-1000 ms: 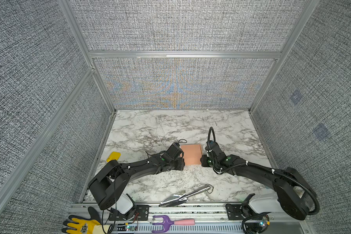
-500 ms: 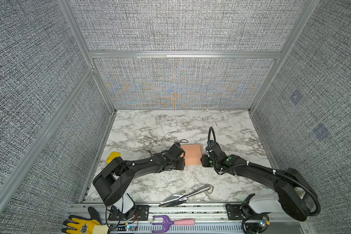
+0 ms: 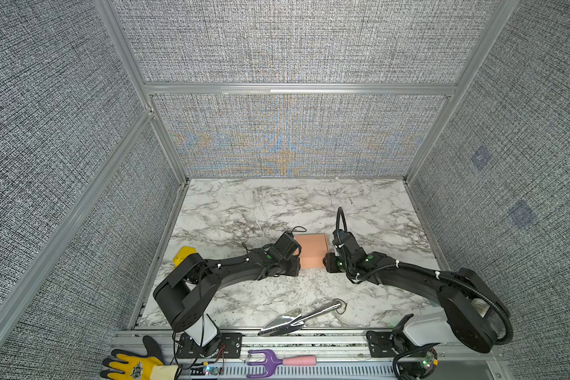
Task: Assemble paper box
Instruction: Fold and tuck the lid into the gap.
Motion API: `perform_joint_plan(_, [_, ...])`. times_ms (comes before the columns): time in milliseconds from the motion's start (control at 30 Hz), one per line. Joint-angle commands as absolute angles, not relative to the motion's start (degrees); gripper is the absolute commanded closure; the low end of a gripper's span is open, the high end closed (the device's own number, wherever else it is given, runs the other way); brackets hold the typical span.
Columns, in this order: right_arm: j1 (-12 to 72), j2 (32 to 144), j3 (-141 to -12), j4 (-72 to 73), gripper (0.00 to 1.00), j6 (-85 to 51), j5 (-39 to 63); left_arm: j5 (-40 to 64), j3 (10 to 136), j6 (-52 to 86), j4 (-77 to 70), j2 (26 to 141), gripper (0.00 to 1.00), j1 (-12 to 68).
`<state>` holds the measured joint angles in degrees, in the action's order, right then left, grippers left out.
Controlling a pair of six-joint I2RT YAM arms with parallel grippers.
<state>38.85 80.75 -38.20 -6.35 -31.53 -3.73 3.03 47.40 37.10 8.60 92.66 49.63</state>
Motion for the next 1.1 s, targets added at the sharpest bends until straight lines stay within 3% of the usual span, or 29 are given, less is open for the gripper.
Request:
perform_joint_plan(0, [38.8,81.3,-38.5,-4.1,0.55,-30.4,-1.3,3.5,47.8,36.8,7.0,93.4,0.51,49.6])
perform_joint_plan(467, [38.9,79.9,-38.6,-3.4,0.67,-30.2,0.7,4.0,49.2,36.2,7.0,92.7,0.52,49.6])
perform_joint_plan(1067, [38.8,78.8,-41.1,-7.9,0.68,-32.3,2.3,5.0,50.0,36.5,7.0,90.3,0.52,49.6])
